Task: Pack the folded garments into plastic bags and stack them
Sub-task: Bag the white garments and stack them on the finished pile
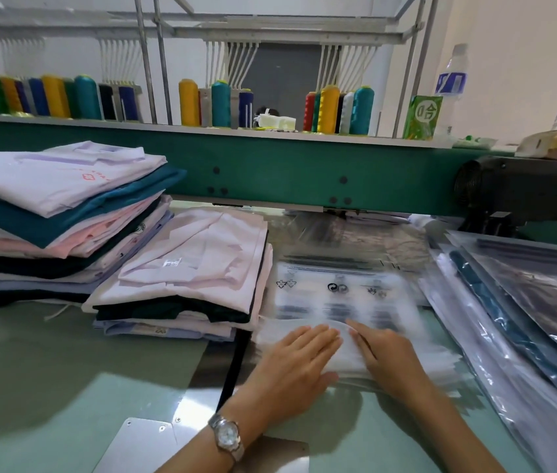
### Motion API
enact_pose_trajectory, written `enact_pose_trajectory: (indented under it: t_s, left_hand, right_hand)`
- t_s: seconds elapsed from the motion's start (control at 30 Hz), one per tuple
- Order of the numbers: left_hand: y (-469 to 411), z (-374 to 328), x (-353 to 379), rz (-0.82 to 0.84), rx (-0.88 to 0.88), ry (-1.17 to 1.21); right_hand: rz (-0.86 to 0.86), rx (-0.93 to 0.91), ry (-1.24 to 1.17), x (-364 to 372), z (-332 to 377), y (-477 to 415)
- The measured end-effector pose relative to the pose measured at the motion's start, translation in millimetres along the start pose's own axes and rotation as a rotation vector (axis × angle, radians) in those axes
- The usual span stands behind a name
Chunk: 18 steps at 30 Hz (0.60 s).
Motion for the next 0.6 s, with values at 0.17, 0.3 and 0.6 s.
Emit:
enact_pose_trajectory:
  t_s: [0.17,0.3,0.6]
  left_hand:
    - [4,12,1,0.034,-0.133,-0.067]
    - [10,17,8,0.105,-0.147,-0.093]
    - [9,11,8,0.047,-0.145,-0.104]
  right_hand:
    - [-0.261,0.107,-0.074,-8,6,-1]
    - [-0.483,0.127,-0.187,-14,12,-1]
    - [-0.639,-0.041,-0.166,-20,22,9]
Point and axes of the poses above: each hand's wrist, its own y-axis away from the middle knuckle, its own x-axis out of the palm, z = x × y, the point moved 3 cm from there along -y, towards the middle knuckle, and after that the axes turned 11 degrees about y, right-handed, at the moved point
